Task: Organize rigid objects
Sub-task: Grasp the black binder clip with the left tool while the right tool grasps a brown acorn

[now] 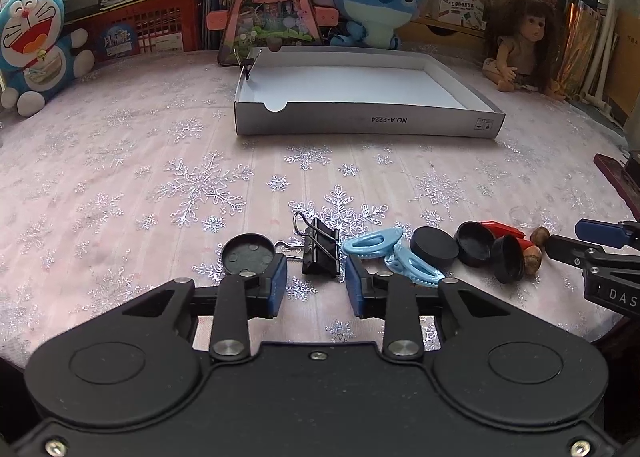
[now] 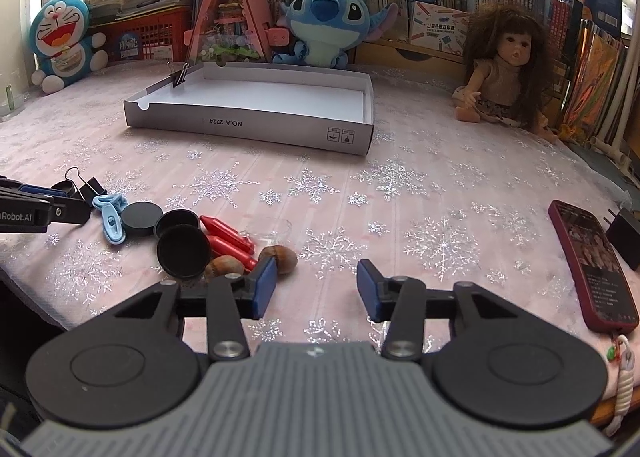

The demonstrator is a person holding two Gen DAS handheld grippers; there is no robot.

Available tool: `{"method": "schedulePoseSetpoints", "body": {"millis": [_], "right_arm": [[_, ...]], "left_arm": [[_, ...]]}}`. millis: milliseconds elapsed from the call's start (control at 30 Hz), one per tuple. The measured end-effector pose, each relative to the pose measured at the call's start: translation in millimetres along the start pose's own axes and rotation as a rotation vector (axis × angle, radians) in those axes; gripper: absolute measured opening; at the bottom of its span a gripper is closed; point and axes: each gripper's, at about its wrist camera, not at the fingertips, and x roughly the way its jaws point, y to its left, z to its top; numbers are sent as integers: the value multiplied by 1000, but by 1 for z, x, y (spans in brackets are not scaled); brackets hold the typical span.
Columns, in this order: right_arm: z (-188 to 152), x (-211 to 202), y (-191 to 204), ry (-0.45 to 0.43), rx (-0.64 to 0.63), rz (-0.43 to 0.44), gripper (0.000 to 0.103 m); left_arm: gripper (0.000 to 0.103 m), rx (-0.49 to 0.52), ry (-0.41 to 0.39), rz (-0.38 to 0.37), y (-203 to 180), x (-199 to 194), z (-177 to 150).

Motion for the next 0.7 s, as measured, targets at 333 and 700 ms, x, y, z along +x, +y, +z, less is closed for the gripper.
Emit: {"method": "schedulePoseSetpoints", "body": {"millis": [333, 700], "right_arm": [[3, 6, 6, -2, -8, 17, 48], [6, 13, 11, -1, -1, 38, 48]], "left_arm": [[34, 5, -15, 3, -1, 13, 7], [32, 41, -31, -3, -5, 19, 6]]}}
